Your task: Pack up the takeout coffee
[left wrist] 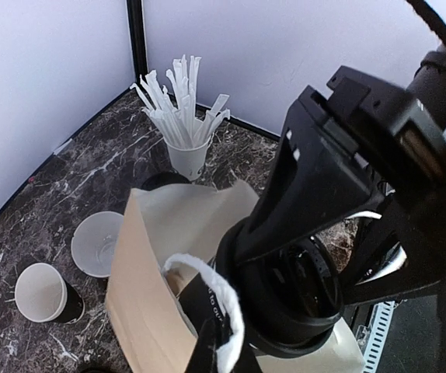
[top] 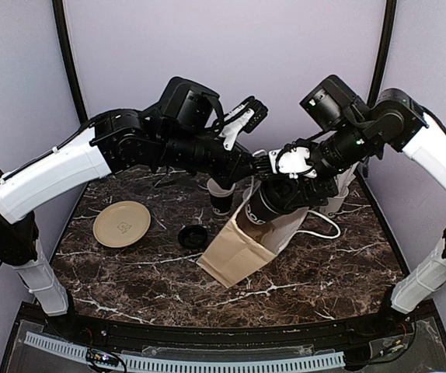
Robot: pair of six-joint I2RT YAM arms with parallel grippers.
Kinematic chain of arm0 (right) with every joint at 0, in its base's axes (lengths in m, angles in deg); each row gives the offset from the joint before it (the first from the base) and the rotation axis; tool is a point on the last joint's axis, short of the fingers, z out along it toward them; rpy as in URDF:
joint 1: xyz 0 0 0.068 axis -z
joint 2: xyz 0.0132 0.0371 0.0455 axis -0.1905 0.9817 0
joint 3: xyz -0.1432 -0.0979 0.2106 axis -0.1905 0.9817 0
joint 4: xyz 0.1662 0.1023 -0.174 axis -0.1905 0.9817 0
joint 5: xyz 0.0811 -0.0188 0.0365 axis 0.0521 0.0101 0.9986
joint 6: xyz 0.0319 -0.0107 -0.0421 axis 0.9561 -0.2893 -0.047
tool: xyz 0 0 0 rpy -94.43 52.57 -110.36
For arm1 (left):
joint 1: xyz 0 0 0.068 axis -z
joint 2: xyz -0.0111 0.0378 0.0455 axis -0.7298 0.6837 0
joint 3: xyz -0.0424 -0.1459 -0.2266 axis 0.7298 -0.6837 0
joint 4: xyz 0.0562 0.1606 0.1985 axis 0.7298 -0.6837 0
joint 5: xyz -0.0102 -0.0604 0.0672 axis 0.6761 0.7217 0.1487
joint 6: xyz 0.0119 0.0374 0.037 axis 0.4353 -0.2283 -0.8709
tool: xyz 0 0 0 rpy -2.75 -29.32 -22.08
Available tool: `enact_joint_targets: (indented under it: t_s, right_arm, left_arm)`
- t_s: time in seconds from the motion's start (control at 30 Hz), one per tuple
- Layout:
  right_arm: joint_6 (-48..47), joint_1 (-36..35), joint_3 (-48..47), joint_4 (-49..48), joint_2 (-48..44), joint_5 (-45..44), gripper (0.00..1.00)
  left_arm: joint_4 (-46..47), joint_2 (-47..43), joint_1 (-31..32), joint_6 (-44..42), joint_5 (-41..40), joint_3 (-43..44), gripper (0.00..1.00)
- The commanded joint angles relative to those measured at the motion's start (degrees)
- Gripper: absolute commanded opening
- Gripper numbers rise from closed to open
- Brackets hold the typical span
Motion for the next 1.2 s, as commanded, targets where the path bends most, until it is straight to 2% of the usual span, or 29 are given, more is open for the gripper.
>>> enact_joint_targets:
  t_s: [0.0,0.2,0.37,0.7,0.97,1.17]
  right_arm:
    - [0.4,-4.3,-1.1,2.9,1.1,-10.5,0.56]
    - [3.3,-9.3,-2.1,6.4,2.4,-15.1,0.55]
    - [4.5,-11.2,-0.3,6.4,1.2,-17.1,0.55]
    - [4.3,-16.8,-2.1,6.5,1.6,-10.7,0.57]
    - [4.3,-18.4,-7.0,6.5,5.6,-4.9,0.57]
    - [4.0,-18.3,-4.0,6.6,6.2,-6.1,0.56]
  left_arm:
    - [0.9,-1.5,0.0,0.9,2.1,-0.6,0.00]
    - [3.2,-3.7,0.0,-1.7,-1.1,-3.3,0.00]
    - [5.7,-4.4,0.0,-4.5,-0.7,-4.4,0.00]
    - [4.5,0.4,0.0,-8.2,2.3,2.1,0.00]
    - [4.6,0.7,0.0,-9.5,3.1,2.2,0.00]
    - [3.9,2.0,0.0,-10.0,4.8,2.5,0.01]
